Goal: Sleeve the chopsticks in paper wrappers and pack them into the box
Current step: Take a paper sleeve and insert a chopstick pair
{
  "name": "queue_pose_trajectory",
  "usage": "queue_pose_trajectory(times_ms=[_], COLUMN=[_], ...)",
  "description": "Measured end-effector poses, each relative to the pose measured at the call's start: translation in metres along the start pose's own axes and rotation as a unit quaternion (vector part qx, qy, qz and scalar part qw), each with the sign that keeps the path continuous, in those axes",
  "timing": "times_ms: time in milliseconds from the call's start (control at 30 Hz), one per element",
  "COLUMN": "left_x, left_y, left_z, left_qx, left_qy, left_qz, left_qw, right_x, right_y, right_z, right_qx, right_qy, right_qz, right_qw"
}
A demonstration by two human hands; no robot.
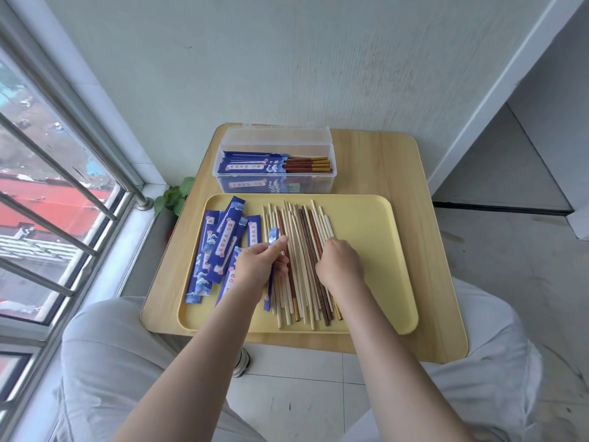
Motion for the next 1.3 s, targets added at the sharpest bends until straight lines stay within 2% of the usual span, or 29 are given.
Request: queue_pose_trajectory(times_ms=[300, 400, 467, 533, 600, 700, 767, 833, 967, 1067, 1167, 1300], left_x=[-0.002, -0.001, -0.001, 0.001, 0.004, 0.005, 0.005, 0.006, 0.006, 0.007, 0.009, 0.011], left_y=[-0.002, 0.000, 0.004, 0.010, 0.017, 0.024, 0.029, 0.032, 0.036, 0.034, 0.033, 0.033], left_z=[-0.002, -0.002, 0.000, 0.000, 0.000, 0.001, 0.001, 0.001, -0.001, -0.001, 0.000, -0.001], left_qx=[0.007, 0.004, 0.005, 0.005, 0.008, -0.044, -0.100, -0.144, -0.235, -0.277, -0.292, -0.293], left_qy=[-0.001, -0.012, -0.033, -0.068, -0.099, -0.106, -0.107, -0.112, -0.100, -0.087, -0.079, -0.088], left_qz=[0.003, 0.004, 0.004, -0.006, -0.025, -0.082, -0.123, -0.136, -0.148, -0.158, -0.176, -0.185], left_qw=[1.000, 1.000, 0.999, 0.998, 0.995, 0.990, 0.982, 0.974, 0.956, 0.944, 0.937, 0.934], right_x=[0.001, 0.000, -0.002, -0.004, -0.006, -0.008, -0.009, -0.011, -0.014, -0.016, -0.019, -0.017], right_y=[-0.001, 0.000, 0.003, 0.004, 0.003, 0.000, -0.001, 0.000, 0.005, 0.006, 0.006, 0.000], right_z=[0.001, 0.005, 0.015, 0.027, 0.042, 0.059, 0.066, 0.070, 0.075, 0.078, 0.079, 0.075], right_qx=[0.028, -0.038, -0.138, -0.280, -0.413, -0.596, -0.681, -0.708, -0.645, -0.616, -0.589, -0.570], right_qy=[-0.025, -0.009, 0.002, -0.007, -0.021, -0.064, -0.070, -0.030, 0.092, 0.144, 0.158, 0.129], right_qz=[-0.017, -0.040, -0.045, -0.041, -0.046, -0.070, -0.055, -0.036, -0.020, -0.017, -0.011, -0.003], right_qw=[0.999, 0.998, 0.989, 0.959, 0.909, 0.797, 0.727, 0.704, 0.758, 0.774, 0.793, 0.811])
Point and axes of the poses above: each hand's wrist, its own x-axis away from the middle knuckle, its own z-axis out of the back of the hand, y = z × x, the point moved 2 cm from there along -x, towards the middle knuckle, and after that the axes turned 11 degrees about y, right-handed, at the moved point
